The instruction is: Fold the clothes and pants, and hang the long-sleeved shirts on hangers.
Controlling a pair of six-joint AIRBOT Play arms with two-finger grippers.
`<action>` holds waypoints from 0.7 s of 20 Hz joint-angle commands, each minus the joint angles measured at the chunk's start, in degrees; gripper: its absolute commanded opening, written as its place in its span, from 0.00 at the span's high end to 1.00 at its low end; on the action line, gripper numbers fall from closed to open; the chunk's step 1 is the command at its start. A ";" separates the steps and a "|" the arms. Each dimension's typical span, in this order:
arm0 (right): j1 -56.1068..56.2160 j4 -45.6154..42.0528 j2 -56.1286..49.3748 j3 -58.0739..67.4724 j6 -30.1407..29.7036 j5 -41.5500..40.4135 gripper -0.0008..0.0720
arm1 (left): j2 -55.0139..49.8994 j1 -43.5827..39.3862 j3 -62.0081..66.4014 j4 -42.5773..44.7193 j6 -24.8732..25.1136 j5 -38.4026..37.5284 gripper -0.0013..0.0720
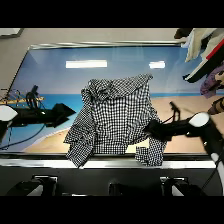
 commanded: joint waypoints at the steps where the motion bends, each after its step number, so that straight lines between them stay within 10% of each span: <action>1: 9.99 6.69 1.64 -11.76 1.42 -11.58 0.30 | 2.25 -8.09 -5.70 -2.29 -0.07 1.55 0.14; 14: 15.08 11.93 -6.01 -12.04 1.75 -20.35 0.30 | -9.99 -27.45 -5.92 -1.57 -14.75 7.34 0.14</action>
